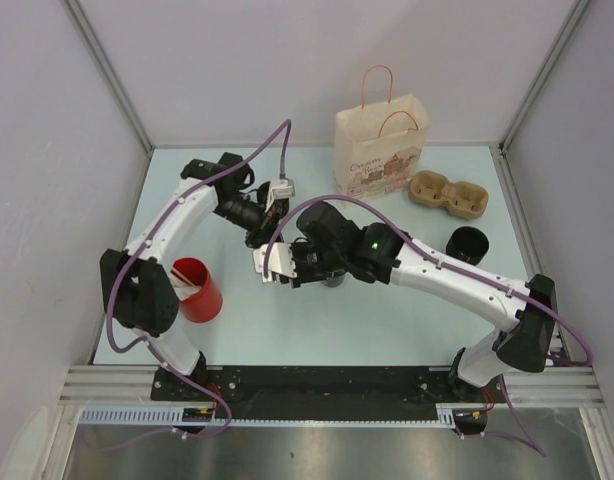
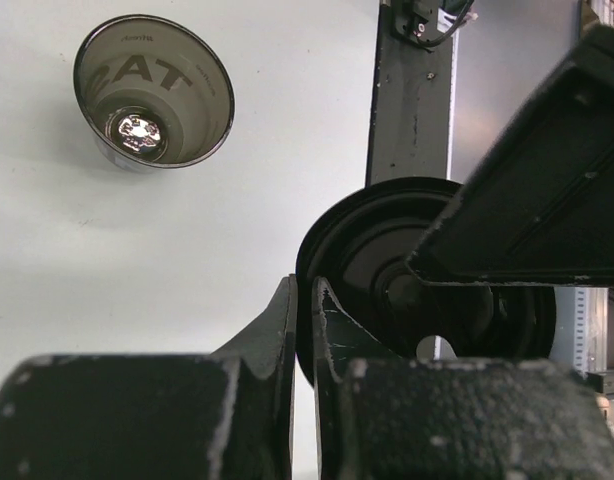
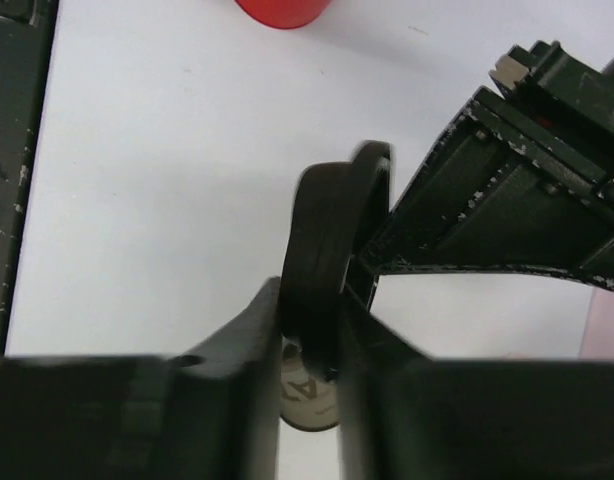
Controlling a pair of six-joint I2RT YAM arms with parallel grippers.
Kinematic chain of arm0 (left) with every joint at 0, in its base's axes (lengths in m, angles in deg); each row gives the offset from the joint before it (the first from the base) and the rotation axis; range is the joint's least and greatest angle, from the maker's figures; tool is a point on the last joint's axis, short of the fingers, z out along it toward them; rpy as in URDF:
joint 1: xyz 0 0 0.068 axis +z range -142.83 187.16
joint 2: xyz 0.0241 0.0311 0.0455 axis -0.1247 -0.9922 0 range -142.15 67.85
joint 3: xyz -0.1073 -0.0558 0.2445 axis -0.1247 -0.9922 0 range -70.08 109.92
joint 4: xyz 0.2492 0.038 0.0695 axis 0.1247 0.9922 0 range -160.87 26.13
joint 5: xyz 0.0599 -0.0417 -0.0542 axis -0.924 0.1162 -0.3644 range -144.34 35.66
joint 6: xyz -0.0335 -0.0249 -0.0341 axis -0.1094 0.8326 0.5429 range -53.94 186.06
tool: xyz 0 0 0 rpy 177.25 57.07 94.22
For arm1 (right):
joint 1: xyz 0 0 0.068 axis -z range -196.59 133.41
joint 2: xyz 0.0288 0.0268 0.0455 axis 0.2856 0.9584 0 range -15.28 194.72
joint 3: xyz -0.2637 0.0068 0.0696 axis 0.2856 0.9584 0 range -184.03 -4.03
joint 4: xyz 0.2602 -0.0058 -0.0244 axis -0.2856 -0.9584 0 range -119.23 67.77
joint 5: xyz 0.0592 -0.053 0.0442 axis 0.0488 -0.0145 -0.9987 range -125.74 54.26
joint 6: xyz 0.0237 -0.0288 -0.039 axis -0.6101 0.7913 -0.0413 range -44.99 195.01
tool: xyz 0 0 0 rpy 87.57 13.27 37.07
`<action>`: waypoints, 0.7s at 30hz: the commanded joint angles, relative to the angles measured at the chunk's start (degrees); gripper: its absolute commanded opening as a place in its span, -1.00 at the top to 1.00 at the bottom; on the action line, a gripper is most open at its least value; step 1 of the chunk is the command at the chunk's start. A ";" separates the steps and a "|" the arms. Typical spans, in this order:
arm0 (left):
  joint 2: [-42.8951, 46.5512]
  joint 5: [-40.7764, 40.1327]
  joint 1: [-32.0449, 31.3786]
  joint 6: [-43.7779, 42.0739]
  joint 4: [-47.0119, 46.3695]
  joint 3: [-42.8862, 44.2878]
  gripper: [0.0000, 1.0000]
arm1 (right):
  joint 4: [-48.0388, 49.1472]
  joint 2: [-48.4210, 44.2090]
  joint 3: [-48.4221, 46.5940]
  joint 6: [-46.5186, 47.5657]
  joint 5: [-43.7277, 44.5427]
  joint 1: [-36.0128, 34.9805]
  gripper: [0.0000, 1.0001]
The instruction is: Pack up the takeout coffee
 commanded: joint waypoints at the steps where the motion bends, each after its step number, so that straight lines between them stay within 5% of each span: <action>1: 3.26 3.82 -0.39 -2.92 6.94 -0.55 0.89 | 1.25 -0.18 -0.14 -0.84 -1.37 0.56 0.81; 3: 3.17 3.73 -0.39 -3.01 6.86 -0.29 0.81 | 0.55 -0.71 -0.31 -0.93 -1.99 0.65 1.00; 6: 3.08 3.20 -0.31 -2.48 6.33 1.03 0.51 | -1.29 -1.15 -1.10 -1.36 -3.82 1.09 1.00; 11: 3.87 -1.97 0.75 3.22 0.37 5.58 -0.29 | -5.24 -2.82 -2.33 -2.16 -8.84 3.02 1.00; 15: 3.87 -5.85 1.98 6.83 -2.89 11.65 -0.75 | -7.00 -4.14 -3.30 -3.30 -14.54 5.92 1.00; 18: 5.45 -7.34 3.56 9.29 -7.81 13.69 -0.99 | -9.29 -5.01 -4.62 -4.00 -20.07 9.69 1.00; 21: 8.70 -9.71 4.53 10.18 -13.17 12.20 -0.99 | -13.59 -4.84 -6.64 -3.48 -25.87 13.91 1.00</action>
